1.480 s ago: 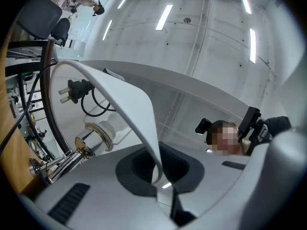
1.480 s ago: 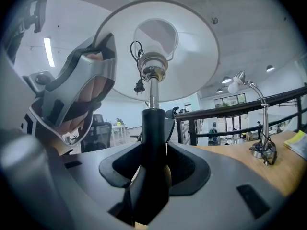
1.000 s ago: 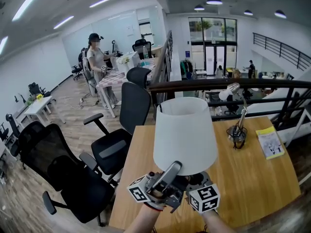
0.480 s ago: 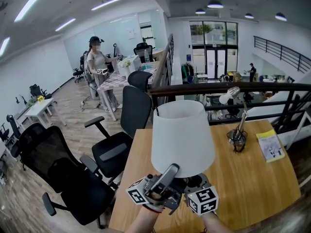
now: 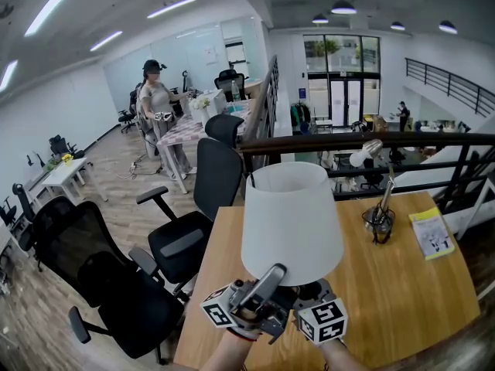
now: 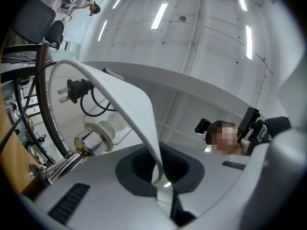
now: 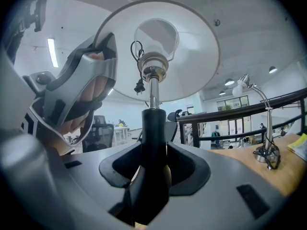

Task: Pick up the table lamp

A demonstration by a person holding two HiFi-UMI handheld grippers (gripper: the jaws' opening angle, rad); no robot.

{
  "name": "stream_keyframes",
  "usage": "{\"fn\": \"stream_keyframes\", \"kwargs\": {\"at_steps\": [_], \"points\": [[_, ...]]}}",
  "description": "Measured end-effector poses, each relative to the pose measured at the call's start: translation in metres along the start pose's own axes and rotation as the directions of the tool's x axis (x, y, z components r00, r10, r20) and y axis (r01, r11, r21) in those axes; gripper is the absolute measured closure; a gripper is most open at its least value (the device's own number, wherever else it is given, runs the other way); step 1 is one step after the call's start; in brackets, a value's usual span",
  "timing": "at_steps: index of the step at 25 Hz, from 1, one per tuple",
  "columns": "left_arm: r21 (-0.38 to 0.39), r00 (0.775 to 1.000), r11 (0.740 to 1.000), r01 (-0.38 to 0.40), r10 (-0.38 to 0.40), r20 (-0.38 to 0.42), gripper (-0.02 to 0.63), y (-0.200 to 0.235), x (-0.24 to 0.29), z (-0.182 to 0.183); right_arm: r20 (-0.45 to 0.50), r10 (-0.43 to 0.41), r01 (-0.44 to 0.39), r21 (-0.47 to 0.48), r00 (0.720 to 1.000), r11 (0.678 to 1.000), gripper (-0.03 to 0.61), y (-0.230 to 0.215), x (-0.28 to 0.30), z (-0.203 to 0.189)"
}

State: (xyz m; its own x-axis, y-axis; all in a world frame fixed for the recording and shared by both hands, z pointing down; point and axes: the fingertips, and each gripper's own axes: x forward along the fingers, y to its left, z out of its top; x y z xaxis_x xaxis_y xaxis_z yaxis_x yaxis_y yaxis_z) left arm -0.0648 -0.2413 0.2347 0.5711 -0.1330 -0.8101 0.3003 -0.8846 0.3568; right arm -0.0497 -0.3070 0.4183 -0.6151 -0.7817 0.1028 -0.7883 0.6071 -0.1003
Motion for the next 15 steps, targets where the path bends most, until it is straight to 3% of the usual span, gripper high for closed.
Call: {"fn": "stream_keyframes", "kwargs": {"at_steps": [15], "points": [[0.013, 1.0, 1.0, 0.001, -0.001, -0.022, 0.602, -0.0072, 0.0045, -0.0051, 0.015, 0.006, -0.006, -0.004, 1.0, 1.0, 0.411, 0.0027, -0.0037, 0.004]]}}
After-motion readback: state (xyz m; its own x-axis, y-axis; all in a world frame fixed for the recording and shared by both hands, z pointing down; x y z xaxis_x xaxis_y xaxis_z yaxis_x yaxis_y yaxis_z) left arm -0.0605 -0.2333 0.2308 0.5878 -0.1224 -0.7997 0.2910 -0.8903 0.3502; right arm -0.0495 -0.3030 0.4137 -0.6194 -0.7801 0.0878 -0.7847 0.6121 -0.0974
